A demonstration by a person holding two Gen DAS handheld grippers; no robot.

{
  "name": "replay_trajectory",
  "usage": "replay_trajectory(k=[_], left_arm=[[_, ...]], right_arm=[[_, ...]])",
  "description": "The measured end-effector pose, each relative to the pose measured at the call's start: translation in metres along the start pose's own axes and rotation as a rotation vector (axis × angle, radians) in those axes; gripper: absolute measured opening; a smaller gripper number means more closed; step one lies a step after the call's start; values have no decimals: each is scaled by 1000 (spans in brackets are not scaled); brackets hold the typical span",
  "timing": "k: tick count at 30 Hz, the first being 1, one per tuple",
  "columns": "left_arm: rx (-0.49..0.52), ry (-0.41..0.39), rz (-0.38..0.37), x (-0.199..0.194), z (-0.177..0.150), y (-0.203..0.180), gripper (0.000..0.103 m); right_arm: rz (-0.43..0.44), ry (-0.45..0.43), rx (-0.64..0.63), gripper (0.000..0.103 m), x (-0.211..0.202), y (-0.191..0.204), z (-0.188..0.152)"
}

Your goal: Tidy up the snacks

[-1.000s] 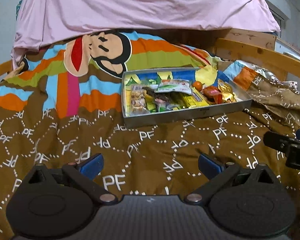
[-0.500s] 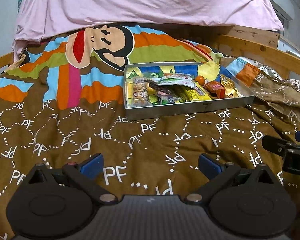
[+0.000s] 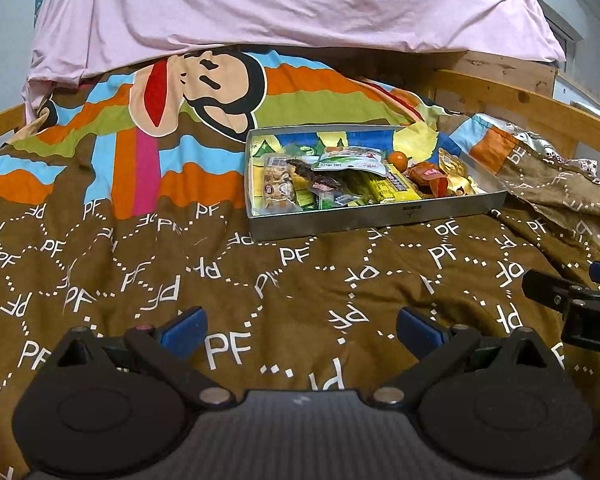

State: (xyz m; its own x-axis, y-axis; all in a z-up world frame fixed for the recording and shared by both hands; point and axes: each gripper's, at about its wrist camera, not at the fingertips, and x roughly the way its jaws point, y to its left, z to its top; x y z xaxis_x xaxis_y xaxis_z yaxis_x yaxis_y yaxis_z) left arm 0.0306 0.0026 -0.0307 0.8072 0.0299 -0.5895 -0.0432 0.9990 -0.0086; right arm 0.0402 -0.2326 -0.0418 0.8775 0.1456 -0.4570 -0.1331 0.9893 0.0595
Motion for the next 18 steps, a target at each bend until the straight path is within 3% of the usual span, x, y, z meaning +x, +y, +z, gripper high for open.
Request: replay_trajectory(k=[18], left_arm=[[-4,2,-1,-1,0,0,102]], right_arm=[[2,0,-6,102,0,1,-1]])
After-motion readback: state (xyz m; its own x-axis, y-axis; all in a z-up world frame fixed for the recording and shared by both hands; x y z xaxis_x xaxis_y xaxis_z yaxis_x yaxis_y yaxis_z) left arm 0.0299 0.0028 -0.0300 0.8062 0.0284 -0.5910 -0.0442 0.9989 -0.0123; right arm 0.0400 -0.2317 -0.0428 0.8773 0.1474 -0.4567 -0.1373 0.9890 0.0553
